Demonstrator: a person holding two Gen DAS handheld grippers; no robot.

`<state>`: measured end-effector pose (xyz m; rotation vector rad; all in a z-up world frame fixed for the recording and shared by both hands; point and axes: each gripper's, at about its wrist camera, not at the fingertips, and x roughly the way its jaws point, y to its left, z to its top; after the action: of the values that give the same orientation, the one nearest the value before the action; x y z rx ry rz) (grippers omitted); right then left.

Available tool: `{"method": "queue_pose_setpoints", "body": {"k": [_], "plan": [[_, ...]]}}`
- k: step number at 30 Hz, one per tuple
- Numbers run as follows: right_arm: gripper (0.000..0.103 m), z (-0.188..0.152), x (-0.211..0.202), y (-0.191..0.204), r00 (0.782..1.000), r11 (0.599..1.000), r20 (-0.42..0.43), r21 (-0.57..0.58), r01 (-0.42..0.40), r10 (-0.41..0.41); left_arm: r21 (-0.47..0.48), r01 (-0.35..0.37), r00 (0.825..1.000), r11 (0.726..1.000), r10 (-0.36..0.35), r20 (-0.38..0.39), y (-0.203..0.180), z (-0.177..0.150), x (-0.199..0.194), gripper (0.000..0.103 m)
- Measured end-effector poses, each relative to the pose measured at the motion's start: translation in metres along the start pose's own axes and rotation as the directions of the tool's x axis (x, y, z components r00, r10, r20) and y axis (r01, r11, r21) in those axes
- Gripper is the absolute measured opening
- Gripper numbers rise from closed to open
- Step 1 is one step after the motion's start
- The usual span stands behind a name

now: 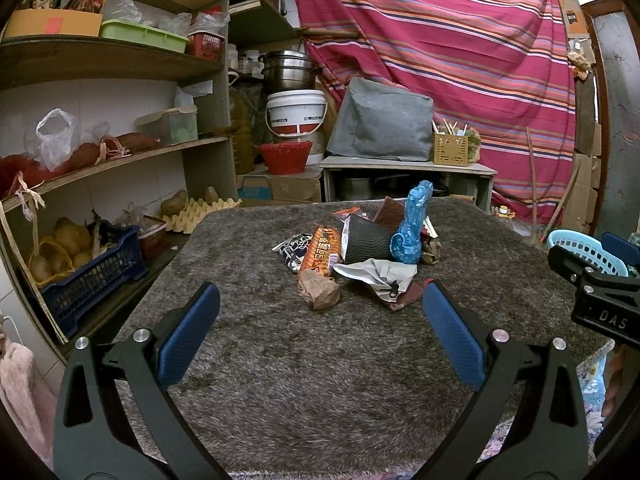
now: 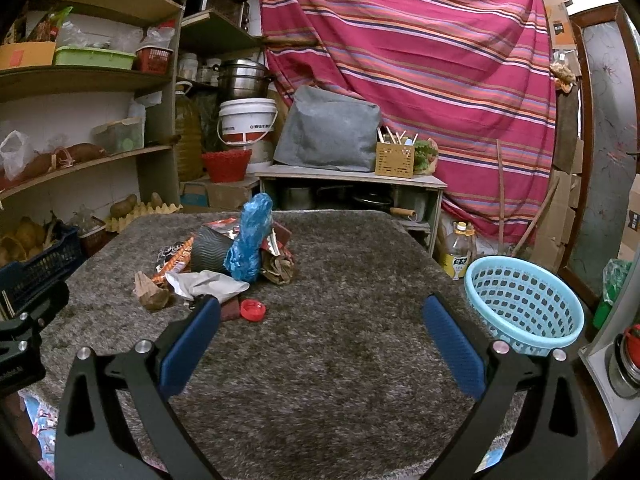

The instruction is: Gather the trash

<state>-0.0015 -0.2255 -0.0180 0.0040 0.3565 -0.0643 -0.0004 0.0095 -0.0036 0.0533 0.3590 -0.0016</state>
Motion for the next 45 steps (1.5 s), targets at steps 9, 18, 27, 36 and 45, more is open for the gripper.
{"method": "queue_pose_setpoints", "body": {"k": [9, 18, 27, 36, 45], "plan": [[0.099, 0.0004, -0.0001, -0.0003, 1.0, 1.0, -0.001, 0.0, 0.0, 0.0, -0.002, -0.001, 1.0, 1.0, 0.001, -0.001, 0.0006, -0.0003, 0.0005, 0.098], [0.099, 0.0003, 0.0002, -0.0004, 1.0, 1.0, -0.002, -0.001, -0.001, 0.001, -0.002, 0.0, 1.0, 1.0, 0.0, -0.003, 0.0011, -0.0004, 0.001, 0.098], [0.099, -0.0002, 0.0016, -0.0002, 1.0, 1.0, -0.002, 0.0, 0.0, 0.0, -0.001, -0.003, 1.0, 1.0, 0.003, -0.003, 0.0032, -0.0019, 0.0024, 0.098], [0.099, -0.0001, 0.0022, -0.001, 1.0, 1.0, -0.001, 0.002, -0.001, 0.001, -0.001, -0.004, 1.0, 1.0, 0.004, -0.001, 0.0036, -0.0015, 0.002, 0.098], [0.099, 0.0002, 0.0016, -0.0009, 1.0, 1.0, -0.002, 0.003, 0.0, 0.0, -0.003, -0.004, 1.0, 1.0, 0.004, -0.003, 0.0049, -0.002, 0.003, 0.098]]}}
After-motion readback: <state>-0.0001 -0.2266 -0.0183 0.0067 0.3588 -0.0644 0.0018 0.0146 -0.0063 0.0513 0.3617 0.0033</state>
